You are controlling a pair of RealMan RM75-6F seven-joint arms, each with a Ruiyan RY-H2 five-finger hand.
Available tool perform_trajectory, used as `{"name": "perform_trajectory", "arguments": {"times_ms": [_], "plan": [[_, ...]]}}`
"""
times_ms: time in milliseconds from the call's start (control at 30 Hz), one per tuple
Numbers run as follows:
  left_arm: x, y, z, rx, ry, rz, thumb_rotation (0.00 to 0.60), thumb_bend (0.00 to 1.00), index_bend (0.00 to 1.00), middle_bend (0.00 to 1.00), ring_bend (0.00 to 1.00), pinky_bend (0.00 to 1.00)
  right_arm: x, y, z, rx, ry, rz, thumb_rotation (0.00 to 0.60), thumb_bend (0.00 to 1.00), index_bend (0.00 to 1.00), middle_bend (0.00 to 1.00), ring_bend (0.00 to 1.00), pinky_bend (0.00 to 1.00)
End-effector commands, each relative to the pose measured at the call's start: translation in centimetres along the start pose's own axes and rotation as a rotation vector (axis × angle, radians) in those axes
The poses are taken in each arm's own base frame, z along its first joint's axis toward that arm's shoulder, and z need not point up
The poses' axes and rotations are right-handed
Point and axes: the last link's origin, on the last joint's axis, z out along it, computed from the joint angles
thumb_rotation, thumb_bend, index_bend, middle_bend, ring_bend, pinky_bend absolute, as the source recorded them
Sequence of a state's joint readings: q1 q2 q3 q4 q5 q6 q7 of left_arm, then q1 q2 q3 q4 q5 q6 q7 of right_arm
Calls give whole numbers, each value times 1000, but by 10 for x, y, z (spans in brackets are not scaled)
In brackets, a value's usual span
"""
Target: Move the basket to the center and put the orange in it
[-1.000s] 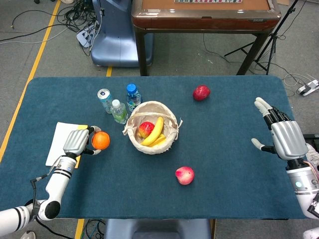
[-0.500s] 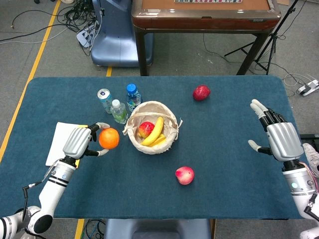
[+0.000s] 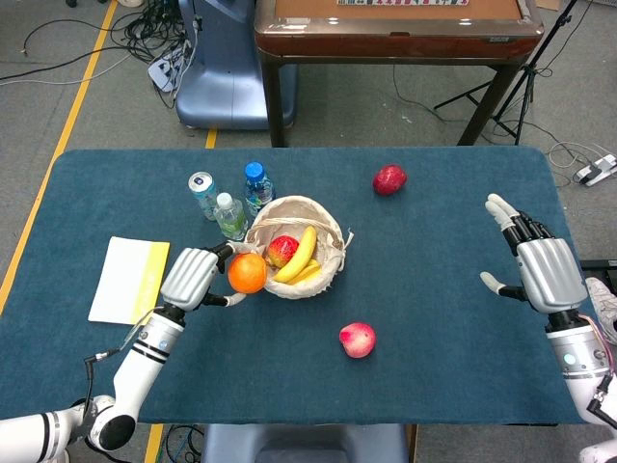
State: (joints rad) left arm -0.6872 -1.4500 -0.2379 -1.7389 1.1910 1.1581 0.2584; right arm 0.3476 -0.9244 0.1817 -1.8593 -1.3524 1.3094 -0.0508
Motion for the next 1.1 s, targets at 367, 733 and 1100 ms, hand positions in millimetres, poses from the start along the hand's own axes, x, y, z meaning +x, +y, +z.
{"name": "perform_trajectory", "arguments": {"times_ms": [367, 733, 1100], "plan": [[-12, 20, 18, 19, 44, 90, 600, 119, 257, 316, 362, 563, -1, 4, -1, -2, -3, 10, 600, 169, 30, 77, 124, 267], [-5, 20, 14, 42, 78, 124, 600, 76, 154, 200, 272, 560, 2, 4, -3, 2, 2, 11, 600, 175, 29, 78, 124, 267], [34, -47, -35, 223, 78, 145, 600, 75, 177, 200, 271, 446, 8, 18, -18, -34, -11, -24, 600, 196, 29, 126, 125, 267]]}}
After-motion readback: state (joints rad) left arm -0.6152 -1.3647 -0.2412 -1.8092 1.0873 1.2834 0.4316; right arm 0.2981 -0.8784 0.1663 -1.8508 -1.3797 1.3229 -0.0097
